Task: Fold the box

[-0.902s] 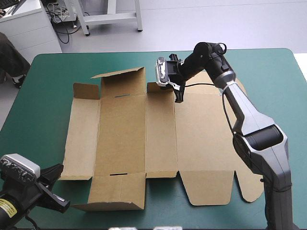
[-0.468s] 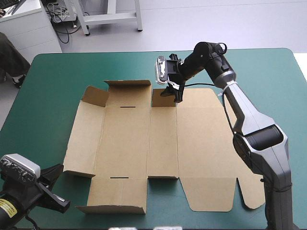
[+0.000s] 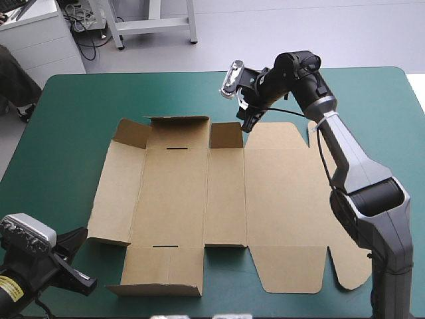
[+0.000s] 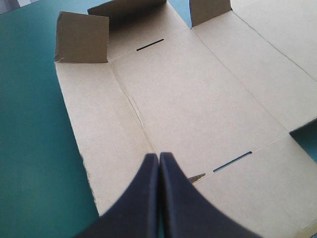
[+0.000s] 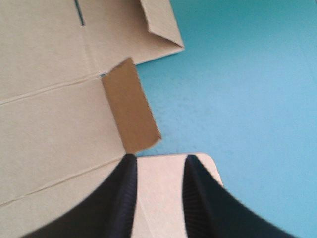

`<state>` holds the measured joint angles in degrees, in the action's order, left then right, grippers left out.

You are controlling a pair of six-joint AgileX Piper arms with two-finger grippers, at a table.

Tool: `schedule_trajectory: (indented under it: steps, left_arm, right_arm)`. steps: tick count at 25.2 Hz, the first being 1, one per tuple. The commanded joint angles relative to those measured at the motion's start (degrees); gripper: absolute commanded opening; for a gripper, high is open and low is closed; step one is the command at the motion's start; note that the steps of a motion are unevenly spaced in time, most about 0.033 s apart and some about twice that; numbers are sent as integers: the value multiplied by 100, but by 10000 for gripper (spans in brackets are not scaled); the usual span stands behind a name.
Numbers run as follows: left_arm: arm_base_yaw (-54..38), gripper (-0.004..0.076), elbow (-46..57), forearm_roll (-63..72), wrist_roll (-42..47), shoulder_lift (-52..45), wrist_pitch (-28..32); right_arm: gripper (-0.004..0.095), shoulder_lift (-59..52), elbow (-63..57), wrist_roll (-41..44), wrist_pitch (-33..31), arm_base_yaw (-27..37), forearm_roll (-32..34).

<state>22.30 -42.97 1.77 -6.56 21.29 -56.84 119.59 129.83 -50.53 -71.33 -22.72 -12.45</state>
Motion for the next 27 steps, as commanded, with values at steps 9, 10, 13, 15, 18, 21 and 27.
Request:
schedule_trajectory:
  steps: [9,10,13,15,18,21,27]
  left_arm:
    - [14,-32,-186,13,8,55,384]
    - [14,-32,-186,13,8,55,384]
    - [14,-32,-186,13,8,55,384]
    - [14,-32,-186,13,8,55,384]
    - [14,-32,-186,13,84,55,392]
    - [14,-32,-186,13,84,55,442]
    - [14,-32,-186,-224,99,117,879]
  right_arm:
    - [-23,-826,198,2683,-9,88,1983]
    - [-23,-837,186,2851,-9,125,2056]
    - [-23,-913,186,3223,-9,303,2138]
    - [-23,-969,186,3506,-9,467,2116]
    - [-23,-1069,153,3912,-9,731,2116]
    - [-23,-1356,-94,4161,-13,1188,2015]
    - [-23,-2422,-1725,4104,-13,1925,1632]
